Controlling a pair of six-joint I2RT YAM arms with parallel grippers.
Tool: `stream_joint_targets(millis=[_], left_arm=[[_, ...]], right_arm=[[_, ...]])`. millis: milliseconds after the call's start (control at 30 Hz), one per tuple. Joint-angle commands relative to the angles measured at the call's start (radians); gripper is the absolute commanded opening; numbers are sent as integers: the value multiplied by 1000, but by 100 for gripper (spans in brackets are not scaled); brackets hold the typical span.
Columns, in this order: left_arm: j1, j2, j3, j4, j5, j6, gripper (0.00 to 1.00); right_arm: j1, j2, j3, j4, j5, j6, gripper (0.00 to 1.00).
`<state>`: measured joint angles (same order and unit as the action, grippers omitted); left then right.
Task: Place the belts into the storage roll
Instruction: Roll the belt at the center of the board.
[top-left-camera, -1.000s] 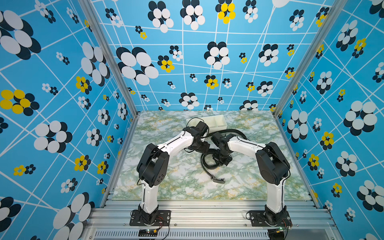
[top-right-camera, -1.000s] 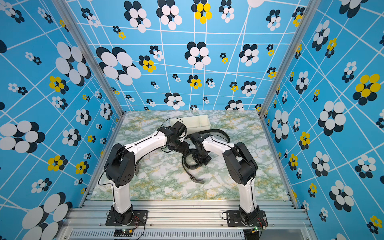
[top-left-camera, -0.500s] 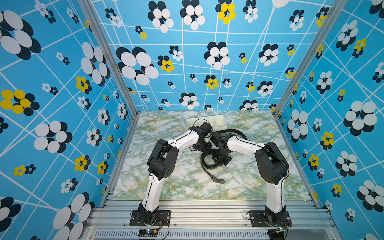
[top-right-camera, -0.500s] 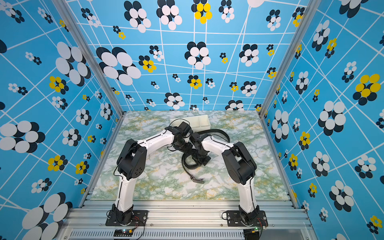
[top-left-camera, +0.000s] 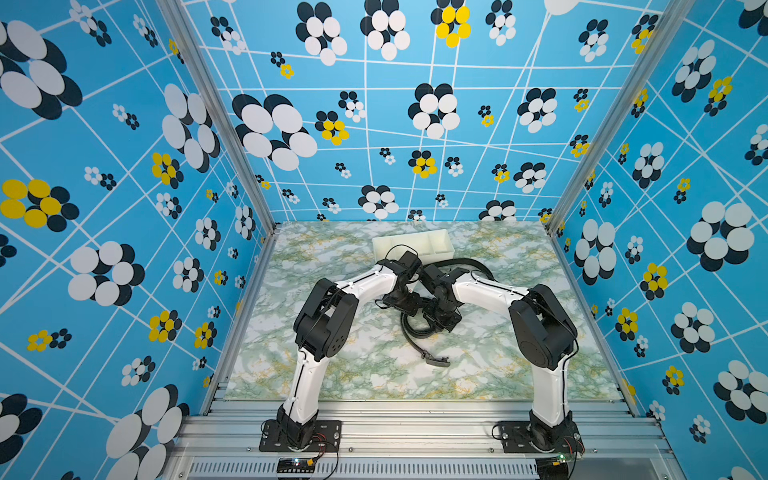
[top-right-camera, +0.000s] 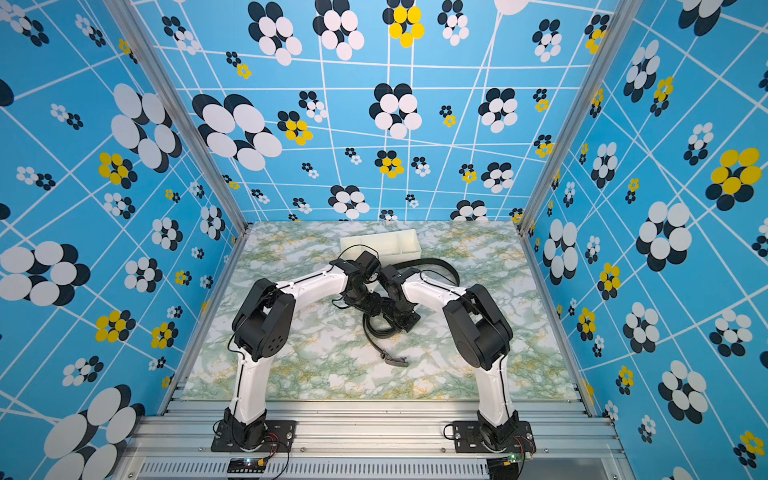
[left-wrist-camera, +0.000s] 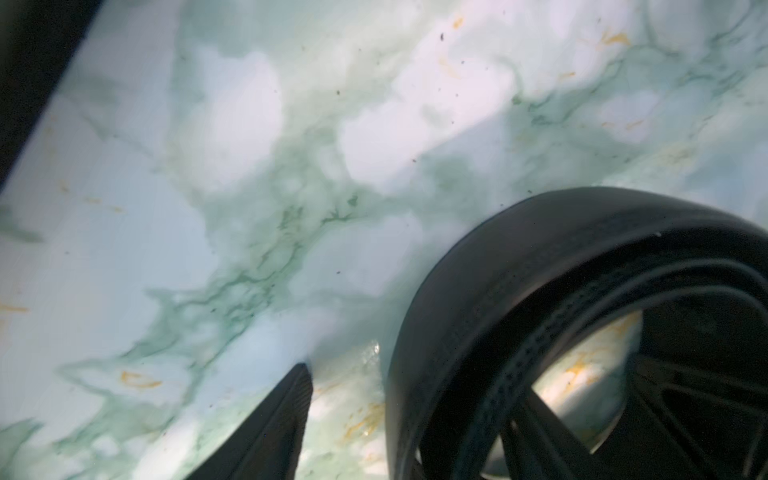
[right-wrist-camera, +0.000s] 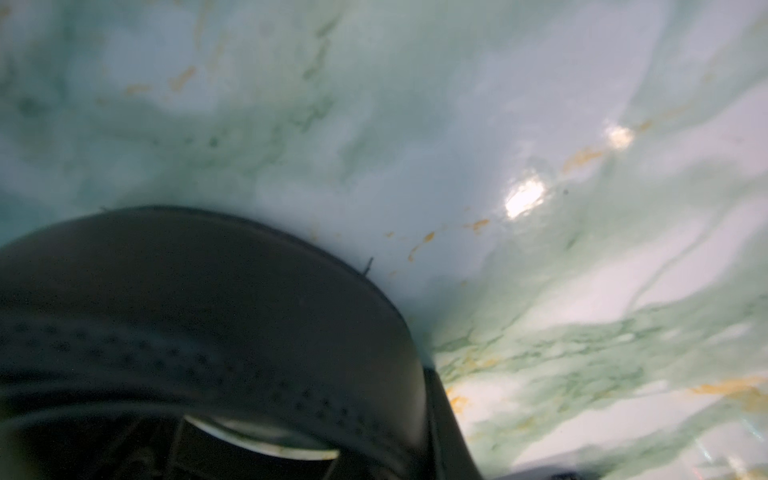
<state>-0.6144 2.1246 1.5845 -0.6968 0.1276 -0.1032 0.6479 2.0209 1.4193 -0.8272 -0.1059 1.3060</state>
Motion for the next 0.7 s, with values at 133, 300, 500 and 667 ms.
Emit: stream_joint_targets(millis=[133,300,500,667], left_arm=[[-11,7,-19,-73,-66,55,45],[-24,-21,-56,-111,-148,97,20],[-27,-59,-113,-119,-211,114,10],[-26,-64,-139,-116,-240,101,7]], right_arm=[[31,28,-40,24,-40,6,0],[48,25,-18,69,-39,-33,0],[70,22,2,107,-57,-105,7],[82,-30,-43,182,-55,-162,37]])
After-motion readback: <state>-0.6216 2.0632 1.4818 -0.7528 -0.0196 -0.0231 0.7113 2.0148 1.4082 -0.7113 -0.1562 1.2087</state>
